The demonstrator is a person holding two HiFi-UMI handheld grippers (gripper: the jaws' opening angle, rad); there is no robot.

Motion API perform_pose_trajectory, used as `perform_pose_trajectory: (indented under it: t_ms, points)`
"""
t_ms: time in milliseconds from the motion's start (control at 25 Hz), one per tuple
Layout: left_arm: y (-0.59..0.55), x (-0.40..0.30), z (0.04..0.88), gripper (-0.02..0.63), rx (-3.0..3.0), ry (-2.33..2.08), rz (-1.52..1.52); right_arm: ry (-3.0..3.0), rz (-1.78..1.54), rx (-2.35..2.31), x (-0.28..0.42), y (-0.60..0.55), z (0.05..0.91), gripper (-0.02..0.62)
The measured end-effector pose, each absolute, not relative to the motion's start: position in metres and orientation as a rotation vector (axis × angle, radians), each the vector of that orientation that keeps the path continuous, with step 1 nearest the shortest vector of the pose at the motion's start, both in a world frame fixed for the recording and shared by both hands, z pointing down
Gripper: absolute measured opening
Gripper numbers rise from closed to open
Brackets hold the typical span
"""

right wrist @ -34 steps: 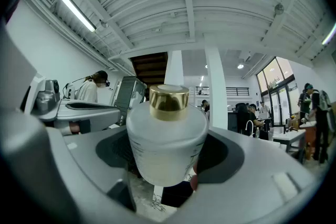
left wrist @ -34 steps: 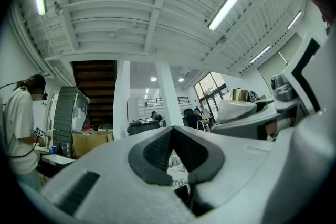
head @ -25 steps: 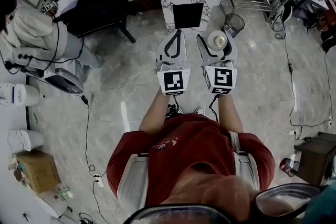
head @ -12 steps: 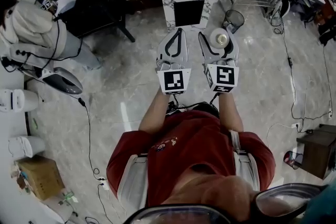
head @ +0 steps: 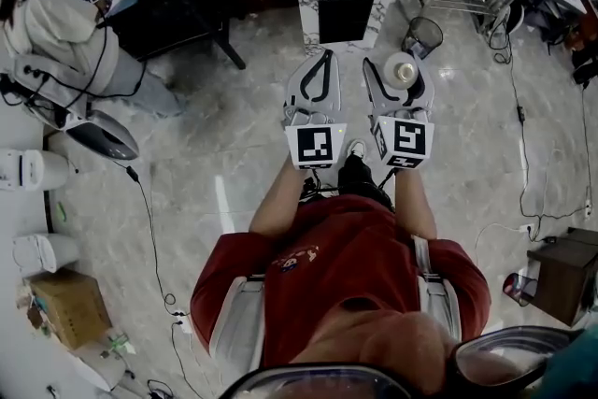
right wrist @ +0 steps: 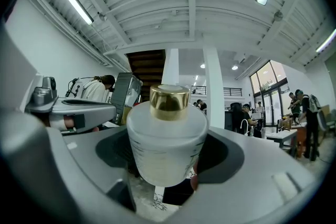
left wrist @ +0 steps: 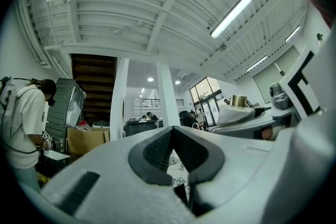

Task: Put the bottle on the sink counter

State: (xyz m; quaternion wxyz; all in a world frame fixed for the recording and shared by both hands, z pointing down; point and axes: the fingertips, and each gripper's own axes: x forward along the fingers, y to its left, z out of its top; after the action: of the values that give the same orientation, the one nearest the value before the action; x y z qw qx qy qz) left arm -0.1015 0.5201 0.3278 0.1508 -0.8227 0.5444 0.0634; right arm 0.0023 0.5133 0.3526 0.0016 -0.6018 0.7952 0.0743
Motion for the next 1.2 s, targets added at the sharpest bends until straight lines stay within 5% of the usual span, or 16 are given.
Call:
perform_pose_trajectory:
  t_ms: [1200]
  points:
    - [0.37,-0.063,0.336,0.003,-2.374,1.643,0.054,2.519,0.169,-1.847,0.051,0.361,0.358,0.344]
